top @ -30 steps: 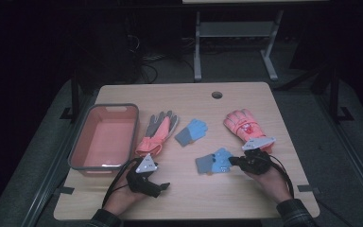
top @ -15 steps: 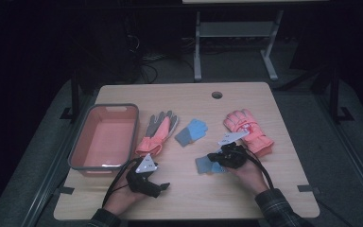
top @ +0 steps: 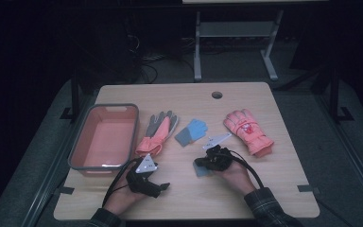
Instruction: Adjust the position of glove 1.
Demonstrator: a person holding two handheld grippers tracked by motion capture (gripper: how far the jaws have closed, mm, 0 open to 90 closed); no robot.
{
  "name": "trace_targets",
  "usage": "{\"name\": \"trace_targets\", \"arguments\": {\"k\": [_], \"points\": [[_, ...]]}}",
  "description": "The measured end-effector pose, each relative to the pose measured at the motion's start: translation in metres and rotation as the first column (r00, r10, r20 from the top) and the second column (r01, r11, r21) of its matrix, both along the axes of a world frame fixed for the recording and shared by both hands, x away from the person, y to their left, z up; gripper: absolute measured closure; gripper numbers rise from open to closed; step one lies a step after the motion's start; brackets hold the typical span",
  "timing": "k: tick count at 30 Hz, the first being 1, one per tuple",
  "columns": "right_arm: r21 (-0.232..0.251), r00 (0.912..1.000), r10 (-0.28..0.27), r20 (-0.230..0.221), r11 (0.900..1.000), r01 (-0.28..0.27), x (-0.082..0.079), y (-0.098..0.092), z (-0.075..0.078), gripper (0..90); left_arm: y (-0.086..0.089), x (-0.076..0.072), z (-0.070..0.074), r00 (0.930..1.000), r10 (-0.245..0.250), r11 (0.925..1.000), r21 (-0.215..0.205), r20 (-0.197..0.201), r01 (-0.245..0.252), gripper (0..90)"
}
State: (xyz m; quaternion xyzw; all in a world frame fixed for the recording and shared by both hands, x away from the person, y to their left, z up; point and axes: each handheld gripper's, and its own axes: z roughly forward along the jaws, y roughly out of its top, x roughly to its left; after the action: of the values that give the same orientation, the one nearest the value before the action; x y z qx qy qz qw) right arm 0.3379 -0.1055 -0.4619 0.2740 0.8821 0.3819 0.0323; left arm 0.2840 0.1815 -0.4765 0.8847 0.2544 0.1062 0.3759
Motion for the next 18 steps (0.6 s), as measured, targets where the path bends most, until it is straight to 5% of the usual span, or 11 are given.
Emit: {"name": "trace_targets", "arguments": {"k": [6, 9, 13, 18], "points": [[-0.005, 0.9959, 0.088, -0.021, 0.996, -0.088, -0.016, 0.011, 0.002, 90.0, 0.0, 0.0, 0.0, 1.0, 0.001, 1.0, -0.002, 0.004, -0.001, 11.5], [-0.019, 0.9855, 0.169, -0.009, 0.985, -0.169, -0.027, 0.02, 0.003, 90.0, 0.0, 0.0, 0.0, 1.0, 0.002, 1.0, -0.002, 0.002, -0.002, 11.5], [-0.017, 0.9779, 0.209, 0.009, 0.978, -0.209, -0.033, 0.023, 0.002, 90.0, -0.001, 0.0, 0.0, 1.0, 0.006, 0.9999, -0.009, -0.002, -0.006, 11.5], [-0.006, 0.991, 0.133, 0.011, 0.991, -0.133, -0.034, 0.004, 0.015, 90.0, 0.0, 0.0, 0.0, 1.0, 0.005, 1.0, -0.004, 0.0, -0.005, 11.5]]}}
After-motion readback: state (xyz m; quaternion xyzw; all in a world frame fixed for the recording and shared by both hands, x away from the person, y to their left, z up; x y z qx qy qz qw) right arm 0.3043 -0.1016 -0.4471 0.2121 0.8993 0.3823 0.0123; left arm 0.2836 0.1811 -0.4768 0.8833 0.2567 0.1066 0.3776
